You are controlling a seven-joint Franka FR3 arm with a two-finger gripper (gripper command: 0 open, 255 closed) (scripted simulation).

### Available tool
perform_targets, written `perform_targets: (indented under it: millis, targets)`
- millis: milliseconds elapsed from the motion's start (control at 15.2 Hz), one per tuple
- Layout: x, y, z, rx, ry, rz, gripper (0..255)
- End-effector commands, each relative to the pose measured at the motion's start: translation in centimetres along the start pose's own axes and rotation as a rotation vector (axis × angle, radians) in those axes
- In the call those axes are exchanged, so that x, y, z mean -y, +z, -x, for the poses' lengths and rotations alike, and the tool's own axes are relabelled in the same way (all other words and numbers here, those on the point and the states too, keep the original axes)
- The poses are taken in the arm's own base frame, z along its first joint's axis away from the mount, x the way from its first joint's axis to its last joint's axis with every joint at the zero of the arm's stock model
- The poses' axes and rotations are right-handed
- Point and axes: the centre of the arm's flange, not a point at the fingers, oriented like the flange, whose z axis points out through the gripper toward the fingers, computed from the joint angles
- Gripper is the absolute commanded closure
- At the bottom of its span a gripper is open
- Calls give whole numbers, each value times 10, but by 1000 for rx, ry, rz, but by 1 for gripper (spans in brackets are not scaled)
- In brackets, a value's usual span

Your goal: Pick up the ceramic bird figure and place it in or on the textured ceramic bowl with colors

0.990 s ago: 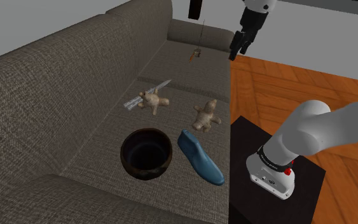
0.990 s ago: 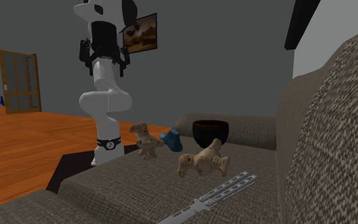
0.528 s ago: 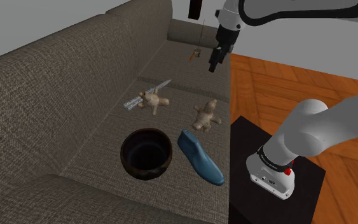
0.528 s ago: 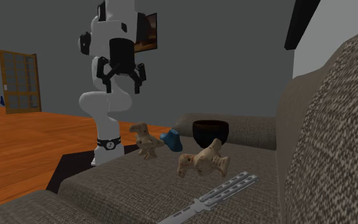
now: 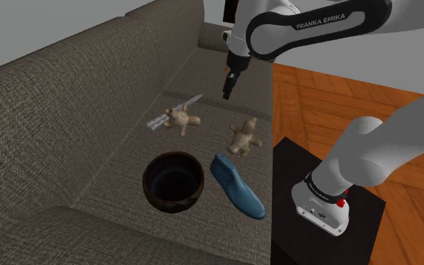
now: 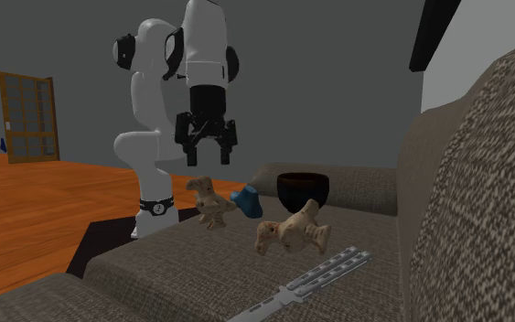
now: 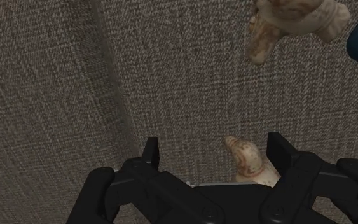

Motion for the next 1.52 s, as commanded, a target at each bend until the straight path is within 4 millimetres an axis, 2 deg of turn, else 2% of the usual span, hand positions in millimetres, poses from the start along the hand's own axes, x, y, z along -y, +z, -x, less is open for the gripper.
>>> perform_targets:
  millis: [0,726,1188,1452]
  targets:
    - [13,16,-17,-10,-56,7,0]
    - [82,108,-95,-51,-346,42,0]
    - [81,145,-97,-51,-346,42,0]
    - [81,148,-97,-51,-346,42,0]
